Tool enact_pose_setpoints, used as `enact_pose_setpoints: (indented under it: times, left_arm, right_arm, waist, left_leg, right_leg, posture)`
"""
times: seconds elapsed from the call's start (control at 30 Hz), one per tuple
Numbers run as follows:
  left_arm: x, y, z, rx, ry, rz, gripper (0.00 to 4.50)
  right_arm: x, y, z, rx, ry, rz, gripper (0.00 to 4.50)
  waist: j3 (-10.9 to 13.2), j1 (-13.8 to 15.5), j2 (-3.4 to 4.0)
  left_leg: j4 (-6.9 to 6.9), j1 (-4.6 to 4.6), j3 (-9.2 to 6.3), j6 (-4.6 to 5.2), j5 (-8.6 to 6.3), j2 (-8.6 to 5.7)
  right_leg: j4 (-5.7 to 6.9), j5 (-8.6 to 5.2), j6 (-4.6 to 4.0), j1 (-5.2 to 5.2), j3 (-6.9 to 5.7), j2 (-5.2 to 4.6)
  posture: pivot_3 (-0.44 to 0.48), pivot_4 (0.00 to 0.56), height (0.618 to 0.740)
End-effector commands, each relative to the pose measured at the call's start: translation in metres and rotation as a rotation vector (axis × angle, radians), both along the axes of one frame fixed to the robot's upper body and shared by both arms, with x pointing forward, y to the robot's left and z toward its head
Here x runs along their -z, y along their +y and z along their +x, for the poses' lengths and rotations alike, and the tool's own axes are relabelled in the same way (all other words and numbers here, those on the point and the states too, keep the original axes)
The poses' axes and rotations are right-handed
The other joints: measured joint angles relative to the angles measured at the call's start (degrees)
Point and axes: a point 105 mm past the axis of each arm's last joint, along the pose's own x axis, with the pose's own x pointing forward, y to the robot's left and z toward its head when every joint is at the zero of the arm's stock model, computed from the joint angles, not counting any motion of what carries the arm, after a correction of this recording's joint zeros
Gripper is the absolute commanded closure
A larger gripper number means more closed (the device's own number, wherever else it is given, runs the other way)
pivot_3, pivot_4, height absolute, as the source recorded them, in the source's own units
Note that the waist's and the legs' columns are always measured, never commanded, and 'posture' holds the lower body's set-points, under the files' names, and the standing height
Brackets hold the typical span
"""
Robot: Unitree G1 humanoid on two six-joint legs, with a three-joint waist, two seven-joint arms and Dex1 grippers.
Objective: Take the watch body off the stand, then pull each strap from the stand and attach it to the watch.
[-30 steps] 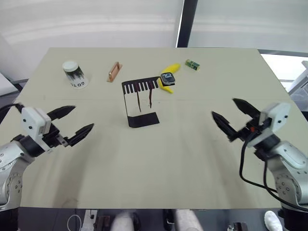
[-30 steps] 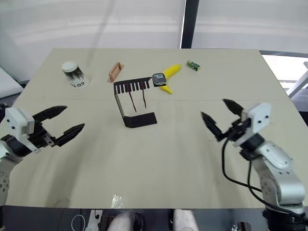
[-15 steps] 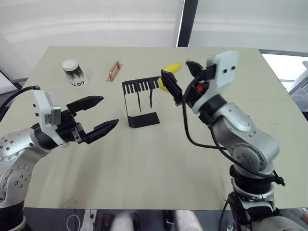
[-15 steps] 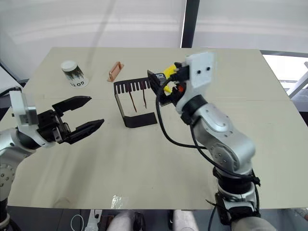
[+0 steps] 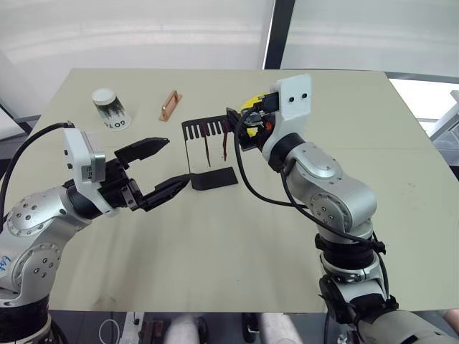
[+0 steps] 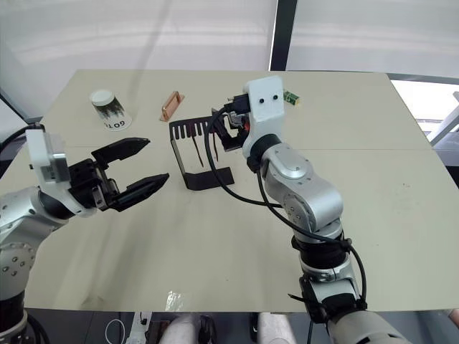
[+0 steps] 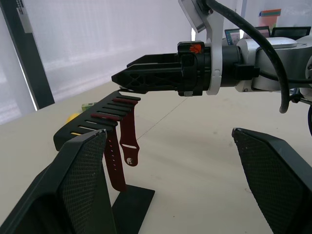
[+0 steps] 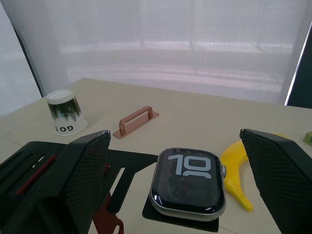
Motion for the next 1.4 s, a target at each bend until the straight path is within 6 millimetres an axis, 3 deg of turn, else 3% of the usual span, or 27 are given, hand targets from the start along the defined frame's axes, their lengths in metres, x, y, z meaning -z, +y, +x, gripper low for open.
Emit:
enact_pose_setpoints:
  times: [0.03,0.73,0.8,0.83,0.87,1.0,1.4]
  left_arm:
    - [-0.005,-0.006,-0.006,0.008,-0.044,0.016,0.06]
    - [-0.005,-0.005,-0.003,-0.007,-0.049,0.026,0.06]
    - [-0.005,-0.005,-0.002,-0.008,-0.048,0.026,0.00]
    - [-0.005,-0.005,-0.002,-0.008,-0.048,0.026,0.00]
    - [-0.005,-0.005,-0.002,-0.008,-0.048,0.026,0.00]
    - [-0.006,-0.005,-0.002,-0.010,-0.050,0.025,0.00]
    - [-0.004,-0.003,-0.004,-0.017,-0.047,0.026,0.00]
  right_arm:
    - [-0.013,0.001,-0.001,0.001,-0.029,0.023,0.00]
    - [-0.011,-0.001,0.005,0.039,0.018,0.071,0.00]
    - [-0.011,0.000,0.005,0.037,0.018,0.072,0.53]
    - [-0.011,0.000,0.005,0.036,0.018,0.073,1.13]
    - [-0.011,0.000,0.004,0.034,0.019,0.073,1.27]
    - [-0.011,0.001,0.004,0.024,0.022,0.080,2.88]
    - [-0.029,0.008,-0.006,-0.064,-0.048,0.139,2.88]
  waist:
    - [0.0,0.0,0.00]
    - [0.0,0.0,0.00]
    - [0.0,0.0,0.00]
    - [0.0,0.0,0.00]
    - [0.0,0.0,0.00]
    - [0.0,0.0,0.00]
    - [0.0,-0.1,0.00]
  left_leg:
    - [0.00,-0.02,0.00,0.00,0.00,0.00]
    - [0.00,-0.36,-0.10,0.01,0.00,0.01]
    - [0.04,-0.50,-0.10,0.02,0.01,0.00]
    - [0.03,-0.51,-0.10,0.02,0.01,0.00]
    - [0.03,-0.51,-0.10,0.02,0.01,0.00]
    - [0.03,-0.54,-0.10,0.02,0.02,0.00]
    - [0.03,-0.59,-0.10,0.03,0.02,0.00]
  right_leg:
    - [-0.01,0.00,0.00,-0.01,0.00,0.00]
    - [-0.06,0.00,0.00,-0.28,-0.08,0.01]
    - [-0.02,0.00,0.00,-0.43,-0.08,0.01]
    - [-0.01,0.00,0.00,-0.46,-0.08,0.01]
    - [0.00,0.00,0.00,-0.46,-0.08,0.01]
    - [-0.02,0.00,0.01,-0.49,-0.08,0.00]
    - [0.00,0.01,0.01,-0.57,-0.07,0.00]
  posture:
    - [0.000,0.150,0.729]
    - [0.000,0.150,0.729]
    - [0.000,0.150,0.729]
    - [0.000,0.150,0.729]
    - [0.000,0.150,0.729]
    - [0.000,0.150,0.729]
    - [0.000,0.150,0.729]
